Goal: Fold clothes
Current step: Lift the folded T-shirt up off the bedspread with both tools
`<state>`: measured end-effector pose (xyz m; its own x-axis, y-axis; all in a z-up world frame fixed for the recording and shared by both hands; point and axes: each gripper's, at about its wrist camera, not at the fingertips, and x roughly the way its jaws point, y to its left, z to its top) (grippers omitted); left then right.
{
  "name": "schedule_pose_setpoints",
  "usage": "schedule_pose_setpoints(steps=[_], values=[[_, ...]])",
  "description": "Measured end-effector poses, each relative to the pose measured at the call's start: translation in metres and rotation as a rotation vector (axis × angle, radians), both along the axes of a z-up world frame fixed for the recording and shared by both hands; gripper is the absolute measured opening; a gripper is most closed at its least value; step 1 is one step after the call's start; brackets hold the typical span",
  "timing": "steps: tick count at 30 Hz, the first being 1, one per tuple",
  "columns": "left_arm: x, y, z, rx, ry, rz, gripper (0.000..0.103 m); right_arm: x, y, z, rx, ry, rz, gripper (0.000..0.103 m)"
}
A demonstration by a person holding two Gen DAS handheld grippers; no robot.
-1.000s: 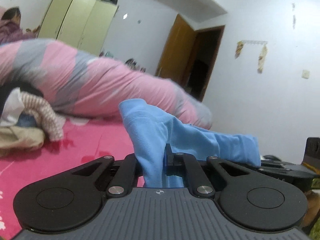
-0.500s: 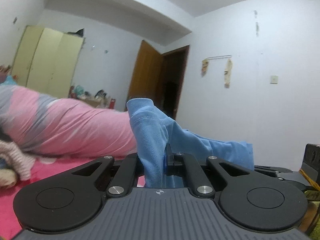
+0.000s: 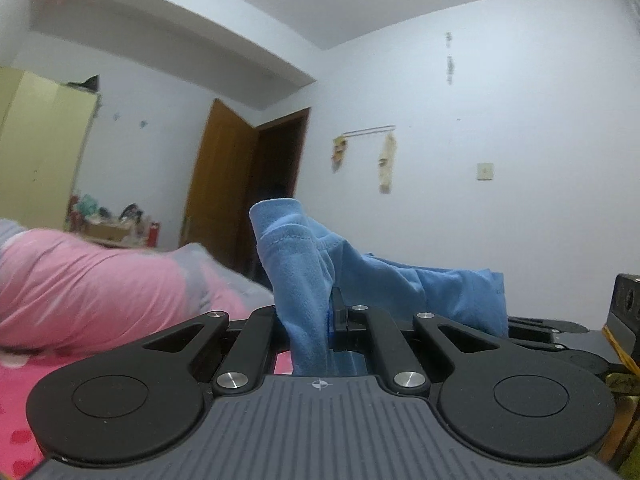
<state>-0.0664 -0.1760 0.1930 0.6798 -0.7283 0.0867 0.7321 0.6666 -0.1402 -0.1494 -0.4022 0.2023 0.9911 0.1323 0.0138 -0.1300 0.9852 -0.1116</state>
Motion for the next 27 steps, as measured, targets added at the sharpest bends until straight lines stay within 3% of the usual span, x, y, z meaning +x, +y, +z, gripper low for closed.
schedule_pose_setpoints(steps=[10, 16, 21, 27], values=[[0.011, -0.078, 0.046, 0.005, -0.079, -0.07, 0.005, 0.017, -0.05, 0.055, -0.055, -0.071, -0.168, 0.011], [0.017, -0.122, 0.056, 0.004, -0.095, -0.083, 0.005, 0.029, -0.083, 0.072, -0.077, -0.121, -0.251, 0.012], [0.025, -0.148, 0.049, 0.007, -0.084, -0.103, 0.005, 0.054, -0.109, 0.068, -0.085, -0.135, -0.307, 0.012], [0.04, -0.174, 0.032, 0.02, -0.045, -0.156, 0.005, 0.077, -0.137, 0.043, -0.099, -0.135, -0.362, 0.012]])
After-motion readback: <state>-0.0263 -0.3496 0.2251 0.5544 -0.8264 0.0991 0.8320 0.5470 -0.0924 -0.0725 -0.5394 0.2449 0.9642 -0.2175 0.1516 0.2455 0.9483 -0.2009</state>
